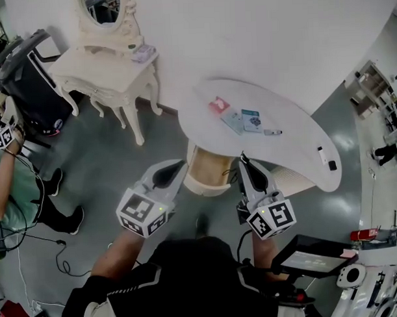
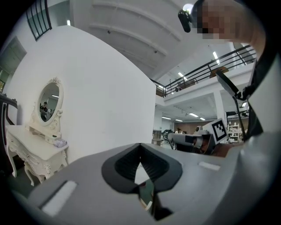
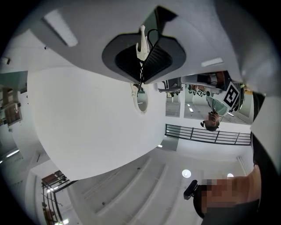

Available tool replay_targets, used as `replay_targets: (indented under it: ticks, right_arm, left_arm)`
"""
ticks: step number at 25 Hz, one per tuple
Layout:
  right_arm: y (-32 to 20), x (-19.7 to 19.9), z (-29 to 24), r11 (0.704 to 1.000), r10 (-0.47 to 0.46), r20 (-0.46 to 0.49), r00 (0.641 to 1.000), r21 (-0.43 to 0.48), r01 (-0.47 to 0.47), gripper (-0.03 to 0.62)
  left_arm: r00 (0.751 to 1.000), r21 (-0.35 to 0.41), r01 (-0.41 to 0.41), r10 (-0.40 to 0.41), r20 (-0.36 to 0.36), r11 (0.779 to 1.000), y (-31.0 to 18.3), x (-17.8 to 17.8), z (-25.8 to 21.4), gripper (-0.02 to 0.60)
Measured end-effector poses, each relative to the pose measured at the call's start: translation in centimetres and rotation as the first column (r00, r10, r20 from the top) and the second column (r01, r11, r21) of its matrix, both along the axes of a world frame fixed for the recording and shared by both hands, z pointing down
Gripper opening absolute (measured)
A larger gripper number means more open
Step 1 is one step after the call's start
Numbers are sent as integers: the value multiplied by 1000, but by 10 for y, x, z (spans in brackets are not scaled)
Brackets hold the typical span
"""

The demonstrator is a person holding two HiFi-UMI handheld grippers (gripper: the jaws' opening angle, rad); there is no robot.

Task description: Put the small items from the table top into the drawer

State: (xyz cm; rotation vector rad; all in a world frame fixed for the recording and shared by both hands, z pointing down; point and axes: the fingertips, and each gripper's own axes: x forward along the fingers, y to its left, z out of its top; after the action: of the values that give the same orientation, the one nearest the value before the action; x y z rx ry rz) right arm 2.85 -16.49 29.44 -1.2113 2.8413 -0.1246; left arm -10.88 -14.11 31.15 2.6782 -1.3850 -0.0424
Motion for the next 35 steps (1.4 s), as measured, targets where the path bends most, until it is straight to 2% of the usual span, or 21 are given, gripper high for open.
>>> replay_targets:
  ticks: [12, 19, 26, 35]
  right_arm:
    - [-82, 33, 6, 993, -120, 14, 993, 6, 120, 28]
    - [-99, 40, 25, 980, -200, 10, 980, -15, 200, 28]
    - [-128, 32, 59, 964, -258, -17, 966, -67, 256, 28]
    - [-147, 10, 108, 945, -316, -76, 946, -117, 306, 29]
  left_arm:
    - [998, -4, 57, -57, 26, 998, -83, 49, -2, 0]
    - [991, 7, 94, -94, 100, 996, -88, 66, 9, 0]
    - [990, -76, 85, -75, 121, 993, -113, 72, 45, 0]
    - [989, -177, 133, -120, 84, 975, -143, 46, 110, 1]
